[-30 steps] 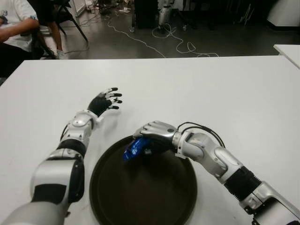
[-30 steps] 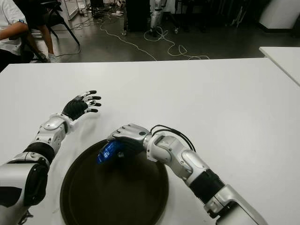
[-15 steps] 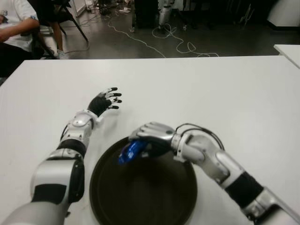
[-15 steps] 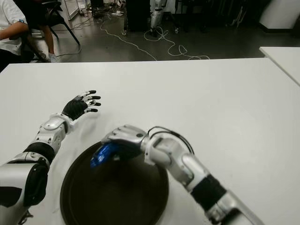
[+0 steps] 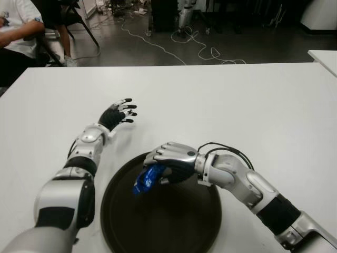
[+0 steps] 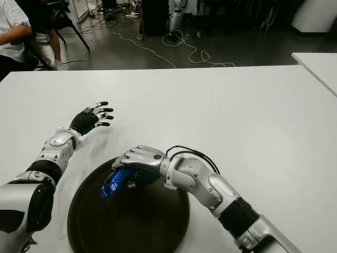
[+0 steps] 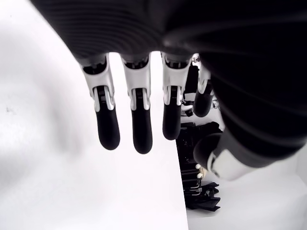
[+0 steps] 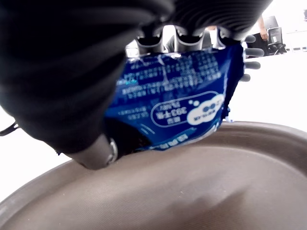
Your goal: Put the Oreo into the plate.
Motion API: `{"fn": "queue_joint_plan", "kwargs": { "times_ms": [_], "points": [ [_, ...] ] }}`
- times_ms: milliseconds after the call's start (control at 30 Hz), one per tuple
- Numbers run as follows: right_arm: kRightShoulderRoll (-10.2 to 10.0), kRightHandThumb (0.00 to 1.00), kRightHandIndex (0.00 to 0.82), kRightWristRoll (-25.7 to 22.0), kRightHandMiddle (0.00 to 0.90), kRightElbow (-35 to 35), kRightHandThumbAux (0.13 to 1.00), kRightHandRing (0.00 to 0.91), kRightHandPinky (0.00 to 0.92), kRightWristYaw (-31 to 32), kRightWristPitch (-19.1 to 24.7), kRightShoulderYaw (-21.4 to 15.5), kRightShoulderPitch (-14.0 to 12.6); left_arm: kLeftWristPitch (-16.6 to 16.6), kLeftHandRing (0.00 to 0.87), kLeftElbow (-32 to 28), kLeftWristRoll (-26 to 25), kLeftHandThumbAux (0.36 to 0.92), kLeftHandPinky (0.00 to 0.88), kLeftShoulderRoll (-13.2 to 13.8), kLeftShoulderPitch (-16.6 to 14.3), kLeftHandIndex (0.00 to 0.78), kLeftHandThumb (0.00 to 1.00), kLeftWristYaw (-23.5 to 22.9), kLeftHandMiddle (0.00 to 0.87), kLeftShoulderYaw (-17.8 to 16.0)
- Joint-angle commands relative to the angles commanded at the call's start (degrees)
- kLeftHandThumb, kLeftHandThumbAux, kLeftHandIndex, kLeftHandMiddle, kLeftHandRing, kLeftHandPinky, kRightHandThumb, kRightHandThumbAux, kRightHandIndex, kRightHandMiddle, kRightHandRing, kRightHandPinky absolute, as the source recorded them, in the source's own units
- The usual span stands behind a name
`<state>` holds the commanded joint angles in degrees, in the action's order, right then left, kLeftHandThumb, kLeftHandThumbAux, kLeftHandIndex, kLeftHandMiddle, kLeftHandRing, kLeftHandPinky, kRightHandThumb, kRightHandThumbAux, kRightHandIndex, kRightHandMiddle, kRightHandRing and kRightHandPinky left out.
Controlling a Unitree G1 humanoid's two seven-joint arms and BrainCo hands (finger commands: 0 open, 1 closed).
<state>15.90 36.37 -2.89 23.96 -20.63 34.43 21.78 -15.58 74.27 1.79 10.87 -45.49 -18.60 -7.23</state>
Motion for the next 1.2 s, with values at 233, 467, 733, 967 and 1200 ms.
{"fn": "queue_joint_plan", "kwargs": {
  "times_ms": [233,467,733,967,1200],
  "points": [
    [0.1,0.681,0.426,-1.2,0.748,0.5,0.734,0.77,0.779,1.7,0.7,-0.2,0.0,-0.2,0.272,0.0,-0.2,0.656,0.324,-0.1,0.0,0.139,0.0,0.0,0.229,-0.1],
    [0.4,0.68,0.424,-1.3,0.755,-0.1,0.734,0.781,0.789,1.1,0.1,-0.3,-0.3,0.0,0.274,0.0,-0.1,0.666,0.324,-0.1,-0.1,0.132,0.0,0.3,0.229,-0.1],
    [0.4,0.683,0.423,-0.2,0.742,-0.9,0.732,0.765,0.771,-0.7,-1.4,-0.2,-0.1,-0.1,0.267,0.0,-0.2,0.674,0.317,-0.1,0.0,0.134,0.0,0.2,0.223,-0.2],
    [0.5,0.674,0.418,1.2,0.559,-1.4,0.736,0.57,0.546,-3.5,-2.8,-0.3,0.2,-0.2,0.272,-0.2,0.0,0.666,0.315,-0.2,0.0,0.141,0.0,0.5,0.232,0.0],
    [-0.6,0.426,0.312,6.0,0.325,-3.6,0.739,0.326,0.312,-8.4,-2.5,0.4,0.6,-0.2,0.281,-0.2,0.1,0.668,0.328,-0.1,0.0,0.139,0.0,0.5,0.235,0.2]
  ]
}}
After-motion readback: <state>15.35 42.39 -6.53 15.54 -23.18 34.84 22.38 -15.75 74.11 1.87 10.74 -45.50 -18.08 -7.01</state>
